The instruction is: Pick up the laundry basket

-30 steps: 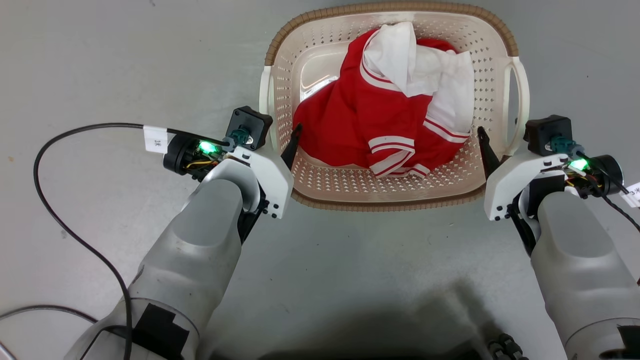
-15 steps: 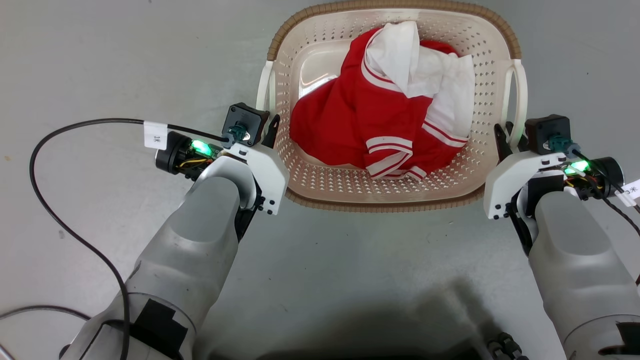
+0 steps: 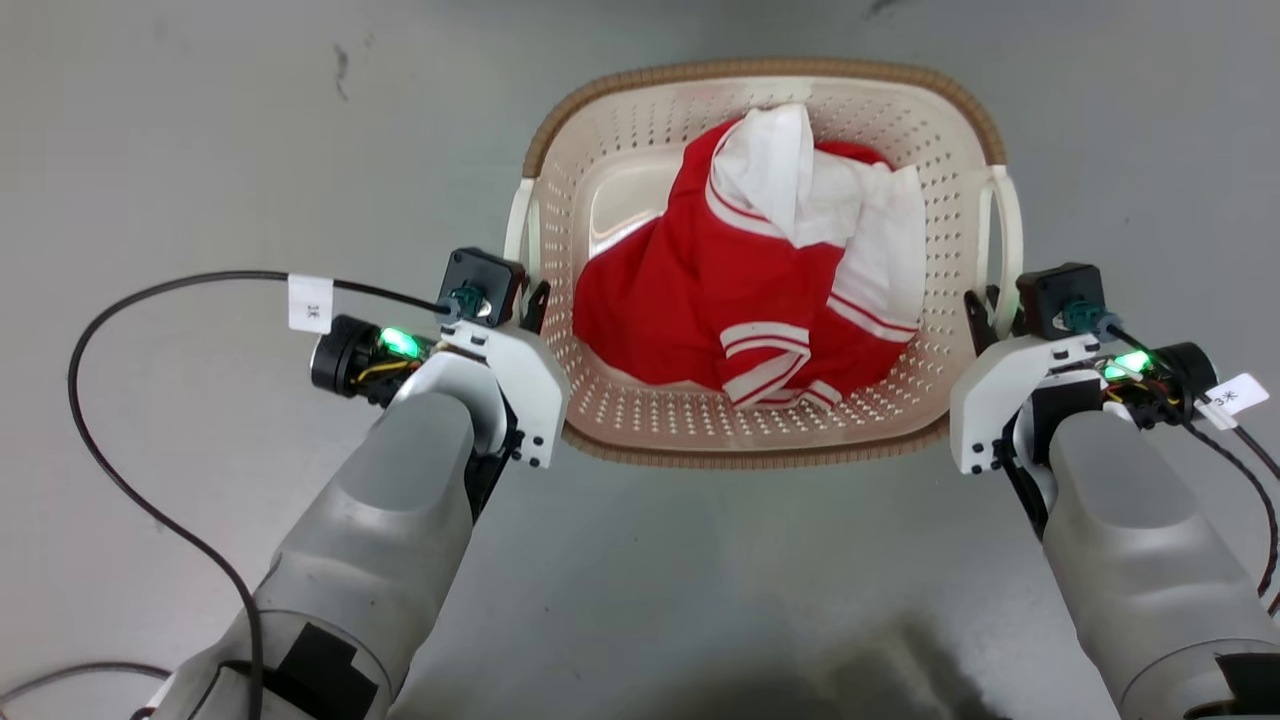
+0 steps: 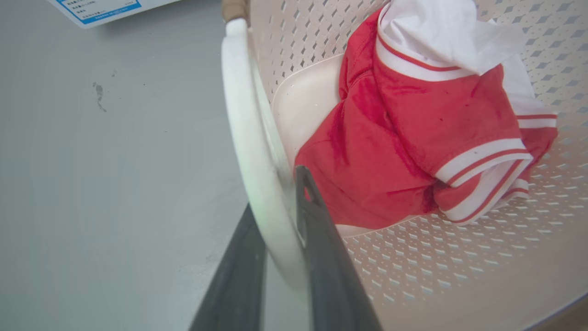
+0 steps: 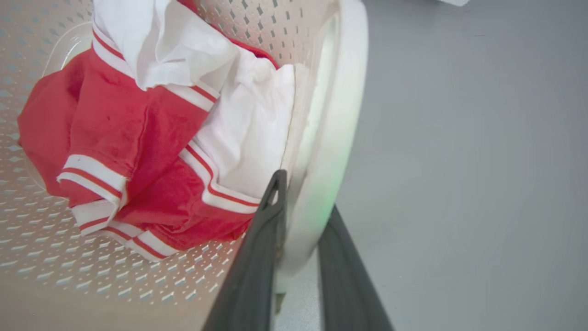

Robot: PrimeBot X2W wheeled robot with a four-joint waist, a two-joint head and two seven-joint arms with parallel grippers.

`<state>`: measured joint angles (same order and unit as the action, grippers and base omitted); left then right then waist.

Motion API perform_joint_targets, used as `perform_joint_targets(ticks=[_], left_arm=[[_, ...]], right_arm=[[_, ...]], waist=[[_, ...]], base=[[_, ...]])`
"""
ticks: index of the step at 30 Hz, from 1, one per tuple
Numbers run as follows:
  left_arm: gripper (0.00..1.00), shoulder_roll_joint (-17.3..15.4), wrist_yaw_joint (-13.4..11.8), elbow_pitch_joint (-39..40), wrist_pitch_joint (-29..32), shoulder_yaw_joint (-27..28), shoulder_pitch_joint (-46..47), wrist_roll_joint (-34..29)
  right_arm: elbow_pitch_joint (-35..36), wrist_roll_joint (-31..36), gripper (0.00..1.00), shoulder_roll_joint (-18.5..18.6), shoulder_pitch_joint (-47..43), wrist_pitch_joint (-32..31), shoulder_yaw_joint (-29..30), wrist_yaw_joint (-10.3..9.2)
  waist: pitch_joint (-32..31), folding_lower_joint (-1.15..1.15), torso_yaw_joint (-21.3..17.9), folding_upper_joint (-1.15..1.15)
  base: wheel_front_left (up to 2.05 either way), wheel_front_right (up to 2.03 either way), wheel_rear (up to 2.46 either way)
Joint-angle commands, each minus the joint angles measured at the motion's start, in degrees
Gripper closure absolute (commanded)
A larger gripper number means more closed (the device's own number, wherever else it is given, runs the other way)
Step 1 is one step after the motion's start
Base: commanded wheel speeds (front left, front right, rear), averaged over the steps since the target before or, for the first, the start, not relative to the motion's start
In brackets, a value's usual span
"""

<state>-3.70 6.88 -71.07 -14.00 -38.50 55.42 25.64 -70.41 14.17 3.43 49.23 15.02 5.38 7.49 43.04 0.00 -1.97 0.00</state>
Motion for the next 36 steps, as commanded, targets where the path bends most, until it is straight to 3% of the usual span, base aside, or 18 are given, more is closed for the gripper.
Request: perform_joint_targets(ticks=[1, 13, 36], left_arm=[[1.0, 1.42, 1.0, 0.35, 0.09, -0.97, -1.23, 0.63], [1.0, 1.09, 1.01, -0.35, 4.43, -3.29, -6.39, 7.26], [1.0, -3.26, 0.87, 0.99, 13.49, -9.01, -19.31, 19.26]], right_arm=[[-0.36, 0.12, 1.0, -0.9, -0.25, 0.25, -0.96, 0.0], [-3.05, -3.91, 1.0, -0.98, -3.34, -1.02, -8.02, 0.01], [-2.07, -28.21, 1.0, -0.83, -15.45, -12.94, -35.38, 0.09]], waist=[[-2.64, 0.0, 0.33, 0.0], [-12.93, 0.0, 1.7, 0.0], [-34.95, 0.0, 0.89, 0.0]], base=[[0.0, 0.0, 0.0], [0.0, 0.0, 0.0], [0.0, 0.0, 0.0]])
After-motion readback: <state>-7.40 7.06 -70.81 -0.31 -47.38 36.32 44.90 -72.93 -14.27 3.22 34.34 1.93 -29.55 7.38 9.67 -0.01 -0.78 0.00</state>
